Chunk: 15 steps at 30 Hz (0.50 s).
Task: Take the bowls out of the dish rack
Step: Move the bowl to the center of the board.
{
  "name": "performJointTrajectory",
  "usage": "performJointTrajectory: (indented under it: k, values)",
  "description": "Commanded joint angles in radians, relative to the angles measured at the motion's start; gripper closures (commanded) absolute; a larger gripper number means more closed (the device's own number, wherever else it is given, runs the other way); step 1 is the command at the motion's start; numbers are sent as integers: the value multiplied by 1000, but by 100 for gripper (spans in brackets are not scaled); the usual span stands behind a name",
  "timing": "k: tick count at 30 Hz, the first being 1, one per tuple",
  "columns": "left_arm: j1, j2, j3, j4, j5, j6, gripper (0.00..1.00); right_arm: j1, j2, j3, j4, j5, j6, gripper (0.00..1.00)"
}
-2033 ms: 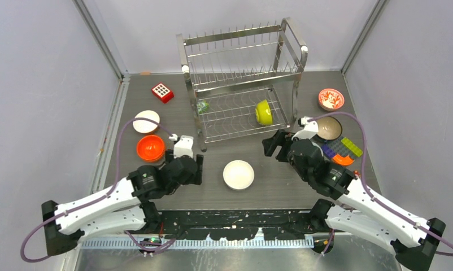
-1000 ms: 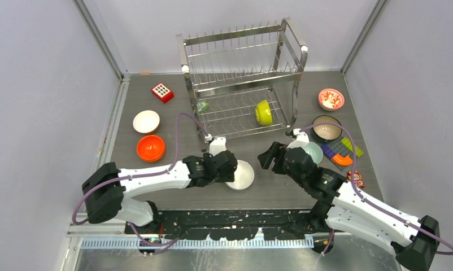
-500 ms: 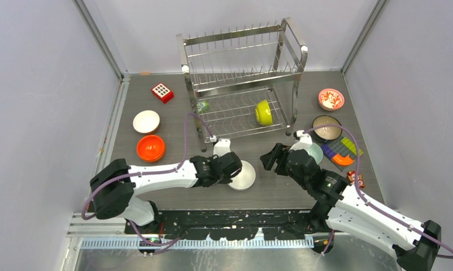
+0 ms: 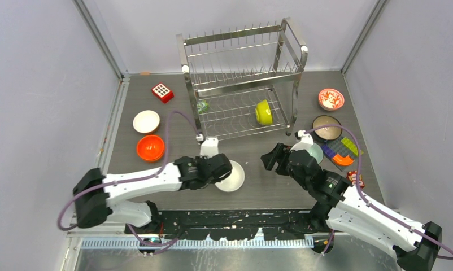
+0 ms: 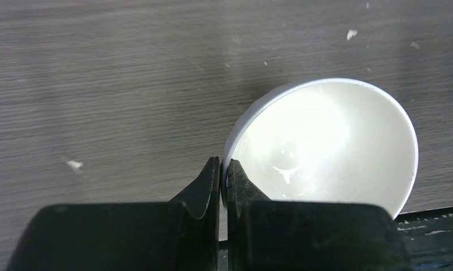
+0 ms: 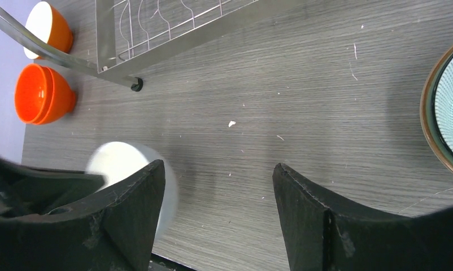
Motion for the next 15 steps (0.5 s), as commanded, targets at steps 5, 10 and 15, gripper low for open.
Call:
performJointTrajectory:
  k: [5,10,15]
  values:
    - [29,-384,-9,-352,-279,-126,100,-1,13,12,41,14,-31,27]
    - [207,-496,-44,-411,-223,-62,100,-1,52,10,81,-16,-36,27]
    - [436,-514,-102,-332,-112,52,100,0,75,15,95,-32,-44,27]
